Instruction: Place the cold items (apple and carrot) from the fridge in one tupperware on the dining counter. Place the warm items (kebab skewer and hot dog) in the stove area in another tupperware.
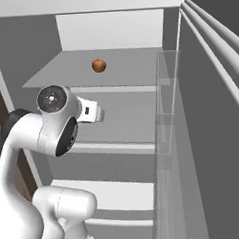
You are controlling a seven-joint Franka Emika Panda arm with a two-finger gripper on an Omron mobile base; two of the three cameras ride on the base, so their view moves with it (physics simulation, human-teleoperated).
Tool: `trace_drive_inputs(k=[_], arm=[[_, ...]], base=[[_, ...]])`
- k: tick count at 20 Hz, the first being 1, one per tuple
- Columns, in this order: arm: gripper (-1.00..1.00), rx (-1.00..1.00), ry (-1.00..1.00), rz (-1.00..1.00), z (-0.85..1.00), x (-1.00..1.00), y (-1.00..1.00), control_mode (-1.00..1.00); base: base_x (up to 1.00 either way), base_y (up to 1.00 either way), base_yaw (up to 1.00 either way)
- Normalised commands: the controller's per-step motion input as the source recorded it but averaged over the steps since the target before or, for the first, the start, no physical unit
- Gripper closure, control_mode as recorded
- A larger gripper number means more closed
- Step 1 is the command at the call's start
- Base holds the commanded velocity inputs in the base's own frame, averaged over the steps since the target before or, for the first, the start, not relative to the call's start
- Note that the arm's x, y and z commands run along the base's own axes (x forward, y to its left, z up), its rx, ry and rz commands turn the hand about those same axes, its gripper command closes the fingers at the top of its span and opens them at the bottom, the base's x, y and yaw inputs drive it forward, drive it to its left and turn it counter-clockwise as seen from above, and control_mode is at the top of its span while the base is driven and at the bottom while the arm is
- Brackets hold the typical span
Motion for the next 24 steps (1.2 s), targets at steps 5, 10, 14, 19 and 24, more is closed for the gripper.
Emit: trace_drive_inputs(k=[5,10,14,19,24], arm=[[-1.0,-0.17,-0.13,0.0,0.77,0.55,0.0,-1.0],[-1.0,-0.16,-0.12,0.0,0.56,0.47,0.0,-1.0],[-1.0,-0.13,-0.04,0.0,0.33,0.51,0.0,-1.0],[-1.0,-0.02,0.04,-0.08,0.06,0.52,0.07,-1.0],[-1.0,0.0,0.03,-0.13,-0.01,0.43,0.17,-1.0]], base=[[0.0,0.0,0.0],[0.0,0.0,0.0],[0.0,0.0,0.0],[0.0,0.0,0.0],[0.0,0.0,0.0]])
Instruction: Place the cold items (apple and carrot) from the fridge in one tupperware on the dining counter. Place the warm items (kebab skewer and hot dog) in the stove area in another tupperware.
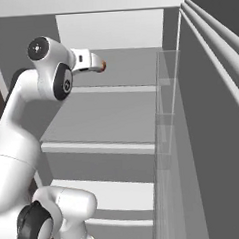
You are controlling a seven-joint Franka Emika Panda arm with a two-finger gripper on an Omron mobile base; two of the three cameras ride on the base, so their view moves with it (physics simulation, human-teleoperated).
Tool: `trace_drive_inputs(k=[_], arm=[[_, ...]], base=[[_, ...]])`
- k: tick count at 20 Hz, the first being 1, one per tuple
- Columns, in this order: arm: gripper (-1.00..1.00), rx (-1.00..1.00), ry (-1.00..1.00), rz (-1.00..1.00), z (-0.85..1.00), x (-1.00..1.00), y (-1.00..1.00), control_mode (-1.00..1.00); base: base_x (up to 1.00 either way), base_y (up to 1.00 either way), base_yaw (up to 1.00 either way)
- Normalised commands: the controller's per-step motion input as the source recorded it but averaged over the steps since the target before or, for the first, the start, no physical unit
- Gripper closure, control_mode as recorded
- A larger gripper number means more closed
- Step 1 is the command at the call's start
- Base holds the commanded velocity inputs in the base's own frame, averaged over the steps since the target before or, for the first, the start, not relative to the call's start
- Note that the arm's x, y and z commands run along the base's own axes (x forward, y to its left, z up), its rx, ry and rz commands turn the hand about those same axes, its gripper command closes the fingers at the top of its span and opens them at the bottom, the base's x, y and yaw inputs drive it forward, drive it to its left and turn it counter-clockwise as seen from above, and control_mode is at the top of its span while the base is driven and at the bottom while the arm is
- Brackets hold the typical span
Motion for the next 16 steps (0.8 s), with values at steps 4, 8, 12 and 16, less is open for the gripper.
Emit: trace_drive_inputs(k=[4,8,12,16], arm=[[-1.0,0.01,0.0,-0.13,-0.15,0.2,0.12,-1.0],[-1.0,0.09,0.0,-0.02,-0.21,0.35,0.02,-1.0],[-1.0,0.17,0.01,0.0,-0.11,0.53,0.0,-1.0],[-1.0,0.11,0.0,0.0,-0.01,0.43,0.0,-1.0]], base=[[0.0,0.0,0.0],[0.0,0.0,0.0],[0.0,0.0,0.0],[0.0,0.0,0.0]])
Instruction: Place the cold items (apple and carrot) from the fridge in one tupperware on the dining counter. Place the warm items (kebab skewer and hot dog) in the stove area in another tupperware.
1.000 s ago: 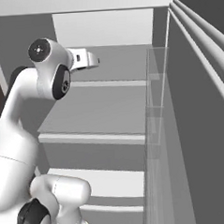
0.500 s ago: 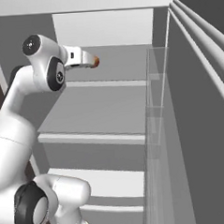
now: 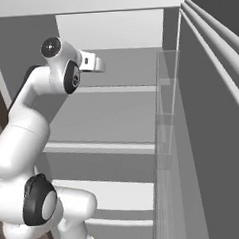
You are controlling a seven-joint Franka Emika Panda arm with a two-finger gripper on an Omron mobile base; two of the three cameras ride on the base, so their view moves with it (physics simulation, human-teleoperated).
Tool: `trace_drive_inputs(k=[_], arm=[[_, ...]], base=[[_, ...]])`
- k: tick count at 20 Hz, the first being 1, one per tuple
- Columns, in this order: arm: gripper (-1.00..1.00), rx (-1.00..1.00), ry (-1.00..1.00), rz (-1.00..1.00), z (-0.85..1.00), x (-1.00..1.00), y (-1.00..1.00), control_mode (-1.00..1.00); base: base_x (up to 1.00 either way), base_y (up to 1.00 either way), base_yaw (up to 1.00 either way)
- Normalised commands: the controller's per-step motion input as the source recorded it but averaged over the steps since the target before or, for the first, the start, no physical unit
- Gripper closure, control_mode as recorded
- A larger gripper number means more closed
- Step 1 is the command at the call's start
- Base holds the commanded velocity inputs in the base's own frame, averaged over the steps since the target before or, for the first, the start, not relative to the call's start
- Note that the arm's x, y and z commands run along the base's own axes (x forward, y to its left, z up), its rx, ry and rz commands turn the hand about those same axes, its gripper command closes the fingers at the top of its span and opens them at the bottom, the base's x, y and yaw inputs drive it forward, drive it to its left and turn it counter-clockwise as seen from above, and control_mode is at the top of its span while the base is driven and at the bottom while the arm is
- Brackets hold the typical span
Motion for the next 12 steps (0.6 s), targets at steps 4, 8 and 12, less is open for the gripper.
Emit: trace_drive_inputs(k=[4,8,12], arm=[[-1.0,0.05,0.0,-0.04,0.0,0.33,0.0,-1.0],[-1.0,0.01,0.0,-0.07,0.0,0.34,0.0,-1.0],[-1.0,0.0,0.0,-0.05,0.0,0.37,0.0,-1.0]], base=[[0.0,0.0,0.0],[0.0,0.0,0.0],[0.0,0.0,0.0]])
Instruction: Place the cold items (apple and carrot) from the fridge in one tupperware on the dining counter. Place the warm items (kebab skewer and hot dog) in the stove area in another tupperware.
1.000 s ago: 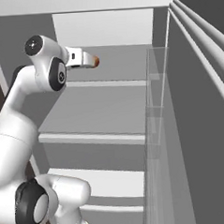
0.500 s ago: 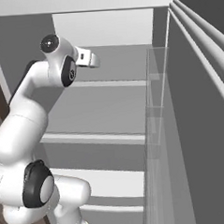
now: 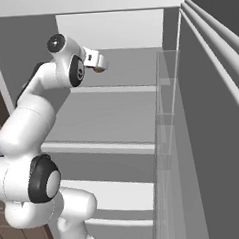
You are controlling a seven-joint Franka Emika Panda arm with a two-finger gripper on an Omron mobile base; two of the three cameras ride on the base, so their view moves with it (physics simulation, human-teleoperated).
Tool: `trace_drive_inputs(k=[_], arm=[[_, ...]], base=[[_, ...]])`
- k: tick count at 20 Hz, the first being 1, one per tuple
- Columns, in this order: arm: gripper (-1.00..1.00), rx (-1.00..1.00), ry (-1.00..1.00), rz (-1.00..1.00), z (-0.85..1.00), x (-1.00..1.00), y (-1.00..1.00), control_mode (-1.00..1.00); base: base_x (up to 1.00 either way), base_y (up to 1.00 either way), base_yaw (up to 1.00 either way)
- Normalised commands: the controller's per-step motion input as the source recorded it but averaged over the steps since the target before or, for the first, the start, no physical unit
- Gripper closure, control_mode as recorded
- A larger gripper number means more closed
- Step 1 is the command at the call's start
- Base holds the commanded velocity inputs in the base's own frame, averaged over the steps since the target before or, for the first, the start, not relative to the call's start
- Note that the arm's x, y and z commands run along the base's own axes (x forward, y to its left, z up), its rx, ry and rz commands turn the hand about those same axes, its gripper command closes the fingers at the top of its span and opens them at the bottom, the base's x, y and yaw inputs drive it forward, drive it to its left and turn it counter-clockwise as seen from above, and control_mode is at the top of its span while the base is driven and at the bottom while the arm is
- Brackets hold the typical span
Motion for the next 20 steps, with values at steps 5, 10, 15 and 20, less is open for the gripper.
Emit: trace_drive_inputs(k=[5,10,15,20], arm=[[-1.0,0.01,0.01,-0.01,-0.08,0.39,0.0,-1.0],[-1.0,0.0,0.02,0.0,-0.13,0.32,-0.04,-1.0],[-1.0,0.03,0.07,0.0,-0.09,0.32,-0.07,-1.0],[-1.0,0.09,0.04,0.0,-0.11,0.12,-0.18,-1.0]], base=[[0.0,0.0,0.0],[0.0,0.0,0.0],[0.0,0.0,0.0],[0.0,0.0,0.0]])
